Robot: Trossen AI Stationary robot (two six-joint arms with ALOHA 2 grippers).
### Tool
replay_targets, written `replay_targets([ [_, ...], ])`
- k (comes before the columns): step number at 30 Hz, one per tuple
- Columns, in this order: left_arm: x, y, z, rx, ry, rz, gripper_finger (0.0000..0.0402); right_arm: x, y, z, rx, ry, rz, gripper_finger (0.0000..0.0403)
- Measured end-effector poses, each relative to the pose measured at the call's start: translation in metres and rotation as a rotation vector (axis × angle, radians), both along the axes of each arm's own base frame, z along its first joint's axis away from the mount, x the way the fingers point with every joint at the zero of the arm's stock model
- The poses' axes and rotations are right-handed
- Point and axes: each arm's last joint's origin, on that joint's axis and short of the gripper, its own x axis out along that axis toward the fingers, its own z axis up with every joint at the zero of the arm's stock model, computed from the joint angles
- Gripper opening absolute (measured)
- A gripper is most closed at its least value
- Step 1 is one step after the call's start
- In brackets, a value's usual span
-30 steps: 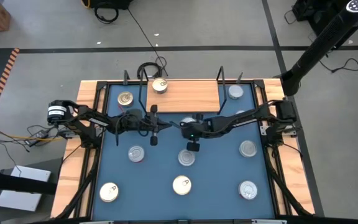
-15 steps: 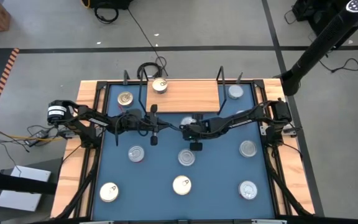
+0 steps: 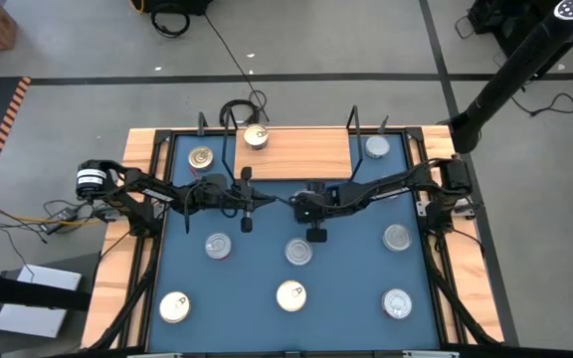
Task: Stack canned seafood by type on shelf
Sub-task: Put the top left red tuna can on the shelf
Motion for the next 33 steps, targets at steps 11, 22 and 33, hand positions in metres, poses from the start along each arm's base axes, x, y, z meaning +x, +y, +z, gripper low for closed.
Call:
replay_targets([
  [11,0.0,0.0,0.0,-0.001,0.001,0.0,0.0001,-0.001,-0.007,0.027,0.313,-0.148,-0.174,0.0002],
  [22,0.0,0.0,0.0,-0.005,0.001,0.001,0.0001,0.003,-0.025,0.032,0.657,-0.205,-0.336,0.0002],
  [33,0.0,0.0,0.0,-0.023,0.0,0.004,0.0001,-0.004,-0.052,0.025,0.668,-0.207,-0.434,0.0003],
])
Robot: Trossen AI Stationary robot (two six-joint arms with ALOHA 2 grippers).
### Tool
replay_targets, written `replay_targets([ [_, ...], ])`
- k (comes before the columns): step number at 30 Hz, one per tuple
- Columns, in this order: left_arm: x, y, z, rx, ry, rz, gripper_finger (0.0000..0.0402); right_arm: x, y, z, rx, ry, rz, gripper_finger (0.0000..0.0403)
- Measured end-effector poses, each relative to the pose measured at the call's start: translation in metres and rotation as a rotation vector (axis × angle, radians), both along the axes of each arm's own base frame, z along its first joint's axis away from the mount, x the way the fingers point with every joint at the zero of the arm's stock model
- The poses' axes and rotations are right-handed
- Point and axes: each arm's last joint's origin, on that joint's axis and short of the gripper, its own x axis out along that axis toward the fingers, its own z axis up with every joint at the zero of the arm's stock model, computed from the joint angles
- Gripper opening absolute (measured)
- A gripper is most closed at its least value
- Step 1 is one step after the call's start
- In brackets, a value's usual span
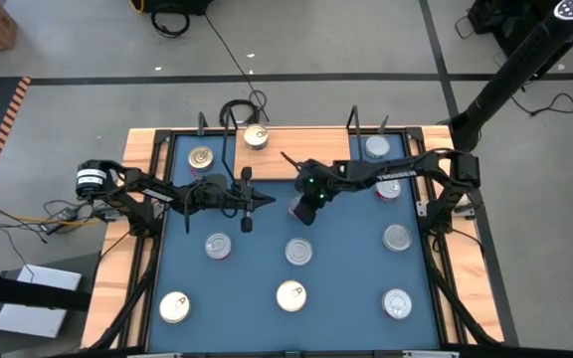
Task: Stack canned seafood by type on shelf
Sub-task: Put the top left red tuna can on the shelf
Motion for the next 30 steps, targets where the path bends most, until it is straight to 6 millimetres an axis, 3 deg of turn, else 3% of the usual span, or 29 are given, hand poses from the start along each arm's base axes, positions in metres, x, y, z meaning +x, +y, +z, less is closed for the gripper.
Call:
replay_targets([
  [16,0.0,0.0,0.0,-0.002,0.0,0.0,0.0001,-0.001,-0.007,0.003,0.278,-0.023,-0.006,0.0002],
  [30,0.0,0.0,0.0,-0.026,-0.002,0.004,0.0001,-0.007,-0.021,0.001,0.225,-0.014,-0.004,0.0003],
])
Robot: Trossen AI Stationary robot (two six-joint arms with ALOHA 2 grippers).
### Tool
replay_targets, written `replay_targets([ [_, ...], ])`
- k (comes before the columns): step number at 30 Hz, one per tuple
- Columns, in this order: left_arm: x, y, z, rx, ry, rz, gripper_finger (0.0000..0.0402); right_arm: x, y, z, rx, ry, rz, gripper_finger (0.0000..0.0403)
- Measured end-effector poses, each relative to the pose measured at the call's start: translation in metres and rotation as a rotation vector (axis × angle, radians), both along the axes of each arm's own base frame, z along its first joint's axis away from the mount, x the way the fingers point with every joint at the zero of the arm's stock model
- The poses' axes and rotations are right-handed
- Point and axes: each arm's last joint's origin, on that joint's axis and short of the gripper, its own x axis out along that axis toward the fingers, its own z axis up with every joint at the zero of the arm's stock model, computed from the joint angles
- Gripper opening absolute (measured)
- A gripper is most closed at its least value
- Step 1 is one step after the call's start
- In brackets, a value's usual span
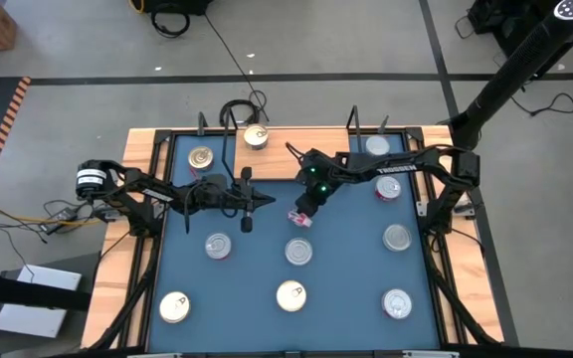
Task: Stack canned seafood by type on shelf
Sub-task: Put the top left red tuna can on the shelf
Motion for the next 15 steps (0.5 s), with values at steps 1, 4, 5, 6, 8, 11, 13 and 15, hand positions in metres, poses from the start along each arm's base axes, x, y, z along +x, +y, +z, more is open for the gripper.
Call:
replay_targets([
  [1,0.0,0.0,0.0,0.0,0.0,0.0,0.0001,-0.0009,-0.0015,-0.0002,-0.01,0.003,0.0,0.0003],
  [4,0.0,0.0,0.0,0.0,0.0,0.0,0.0001,-0.0029,-0.0054,-0.0008,-0.049,0.005,0.015,0.0006],
  [5,0.0,0.0,0.0,0.0,0.0,0.0,0.0001,-0.0032,-0.0063,-0.0008,-0.057,0.002,0.023,0.0008],
  [6,0.0,0.0,0.0,0.0,0.0,0.0,0.0001,-0.0034,-0.007,-0.0008,-0.064,-0.001,0.027,0.0012],
  [8,0.0,0.0002,0.0,0.0,0.0,0.001,0.0001,-0.0036,-0.0075,-0.0008,-0.072,-0.006,0.036,0.0023],
  [11,0.0,0.0002,0.0,0.0,0.0,0.001,0.0001,-0.0038,-0.0076,-0.001,-0.079,-0.005,0.041,0.0046],
  [13,0.0,0.0002,0.0,0.0,0.0,0.001,0.0001,-0.0036,-0.0077,-0.0001,-0.08,-0.003,0.041,0.0064],
  [15,0.0,0.0002,0.0,0.0,0.0,0.001,0.0001,-0.0021,-0.0083,0.0024,-0.085,-0.005,0.038,0.0082],
])
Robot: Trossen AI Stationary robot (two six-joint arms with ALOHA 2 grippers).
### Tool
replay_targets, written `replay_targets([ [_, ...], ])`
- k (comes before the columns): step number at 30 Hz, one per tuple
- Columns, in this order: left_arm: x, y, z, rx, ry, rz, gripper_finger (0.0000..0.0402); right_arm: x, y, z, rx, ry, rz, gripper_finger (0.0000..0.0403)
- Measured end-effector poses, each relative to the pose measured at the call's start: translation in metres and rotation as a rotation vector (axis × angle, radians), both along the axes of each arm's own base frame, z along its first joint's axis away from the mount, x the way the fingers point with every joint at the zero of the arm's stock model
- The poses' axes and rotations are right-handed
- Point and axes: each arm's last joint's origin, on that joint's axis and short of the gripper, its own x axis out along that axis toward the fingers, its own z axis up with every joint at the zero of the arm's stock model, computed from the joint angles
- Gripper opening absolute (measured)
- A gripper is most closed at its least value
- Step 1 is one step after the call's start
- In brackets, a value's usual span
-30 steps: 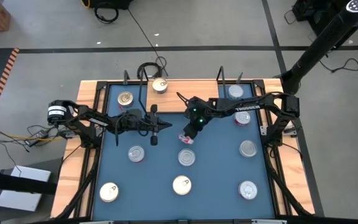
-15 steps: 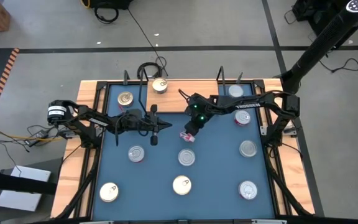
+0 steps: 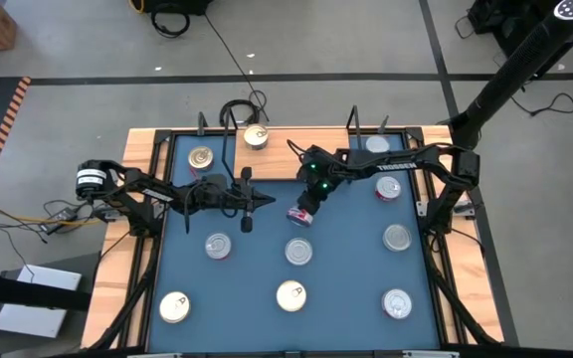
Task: Stack canned seafood by type on shelf
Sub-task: Put the top left red tuna can on the shelf
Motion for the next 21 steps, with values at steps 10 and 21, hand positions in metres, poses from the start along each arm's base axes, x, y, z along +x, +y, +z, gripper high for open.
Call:
replay_targets([
  [10,0.0,0.0,0.0,0.0,0.0,0.0,0.0001,0.009,-0.003,0.031,-0.126,0.036,-0.012,0.0169],
  [21,0.0,0.0,0.003,-0.077,-0.034,-0.121,0.0001,0.024,0.054,0.059,-0.397,0.098,0.089,0.0235],
])
